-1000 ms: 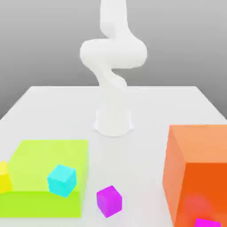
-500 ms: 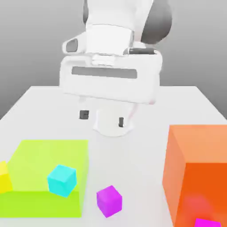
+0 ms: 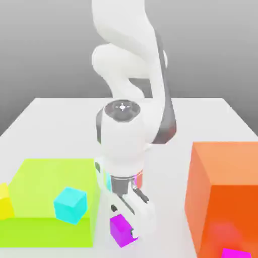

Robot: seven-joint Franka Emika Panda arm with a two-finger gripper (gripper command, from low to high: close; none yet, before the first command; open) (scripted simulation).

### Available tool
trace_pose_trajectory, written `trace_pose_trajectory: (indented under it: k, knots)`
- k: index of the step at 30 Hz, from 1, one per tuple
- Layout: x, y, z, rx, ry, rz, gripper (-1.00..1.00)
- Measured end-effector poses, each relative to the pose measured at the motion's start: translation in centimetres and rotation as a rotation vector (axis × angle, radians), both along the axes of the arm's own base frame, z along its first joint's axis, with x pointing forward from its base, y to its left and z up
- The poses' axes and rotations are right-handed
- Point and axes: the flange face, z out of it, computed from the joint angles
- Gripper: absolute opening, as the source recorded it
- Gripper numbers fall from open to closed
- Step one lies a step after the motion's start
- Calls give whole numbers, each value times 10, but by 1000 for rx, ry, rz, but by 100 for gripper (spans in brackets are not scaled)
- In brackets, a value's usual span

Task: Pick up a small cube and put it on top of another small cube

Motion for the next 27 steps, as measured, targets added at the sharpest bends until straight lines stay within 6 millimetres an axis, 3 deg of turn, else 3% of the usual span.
trace_pose_trajectory:
  k: [6, 12, 14, 16, 19, 22, 27]
  knots:
    - [0, 0, -2, 0, -2, -1, -100]
    - [2, 5, 53, -7, 4, 18, -100]
    - [11, 12, 65, -25, 18, 47, -100]
    - [26, 3, 83, -37, 31, 20, -100]
    - [48, -19, 115, -42, 49, -45, -100]
    - [60, -75, 144, -33, 50, -170, -100]
    - [52, -175, 176, -21, 31, -369, -100]
